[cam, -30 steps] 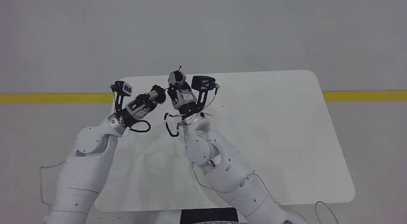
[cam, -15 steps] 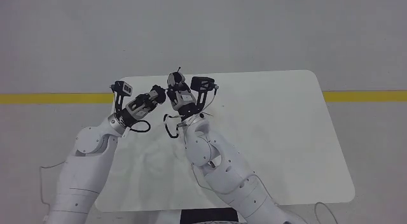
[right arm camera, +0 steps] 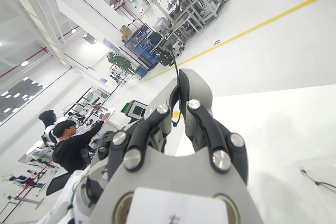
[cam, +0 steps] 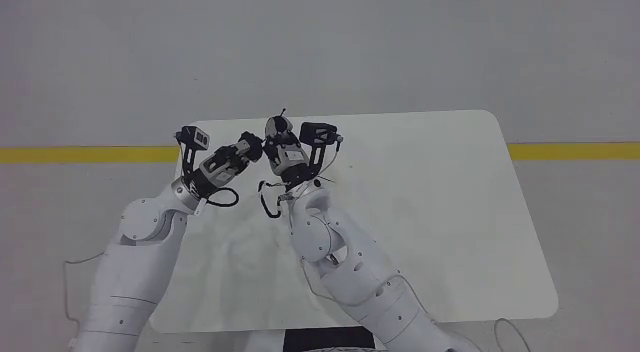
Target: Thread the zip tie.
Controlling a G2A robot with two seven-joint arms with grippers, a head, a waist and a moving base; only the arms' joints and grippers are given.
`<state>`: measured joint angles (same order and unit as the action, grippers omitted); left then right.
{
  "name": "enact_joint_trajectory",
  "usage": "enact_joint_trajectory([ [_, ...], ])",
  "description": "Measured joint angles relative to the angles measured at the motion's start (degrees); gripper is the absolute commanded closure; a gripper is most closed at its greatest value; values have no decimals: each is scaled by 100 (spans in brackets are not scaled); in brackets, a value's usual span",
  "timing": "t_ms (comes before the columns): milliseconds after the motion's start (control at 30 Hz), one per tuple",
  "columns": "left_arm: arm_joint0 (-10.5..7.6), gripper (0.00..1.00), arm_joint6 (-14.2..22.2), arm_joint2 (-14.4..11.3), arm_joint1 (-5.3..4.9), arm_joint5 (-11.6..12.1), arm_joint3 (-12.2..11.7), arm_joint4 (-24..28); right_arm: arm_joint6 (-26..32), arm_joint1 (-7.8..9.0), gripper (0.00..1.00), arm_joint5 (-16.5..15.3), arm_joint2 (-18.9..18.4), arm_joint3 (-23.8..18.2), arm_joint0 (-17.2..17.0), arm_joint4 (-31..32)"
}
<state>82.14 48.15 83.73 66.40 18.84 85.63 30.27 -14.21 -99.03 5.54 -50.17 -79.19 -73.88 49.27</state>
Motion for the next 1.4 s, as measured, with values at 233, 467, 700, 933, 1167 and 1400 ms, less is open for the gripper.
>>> enact_joint_trajectory([
  [233, -9, 100, -2, -25, -22, 21, 12, 37, -46, -1, 100, 18, -23, -8, -28, 50],
  [467, 2, 100, 12, -50, -44, 41, 29, 78, -29, 2, 100, -9, -47, -48, -68, 57],
  [700, 15, 100, 3, -68, -65, 61, 53, 113, -27, 20, 84, -9, -115, -183, -115, 132],
  [933, 14, 100, 10, -86, -81, 65, 78, 154, 45, 38, 74, -45, -147, -288, -153, 204],
  [1167, -6, 100, 1, -99, -94, 64, 75, 176, 91, 41, 69, -68, -151, -304, -157, 220],
  [1400, -33, 100, -43, -102, -107, 64, -3, 202, 49, 62, 69, -52, -231, -369, -187, 302],
])
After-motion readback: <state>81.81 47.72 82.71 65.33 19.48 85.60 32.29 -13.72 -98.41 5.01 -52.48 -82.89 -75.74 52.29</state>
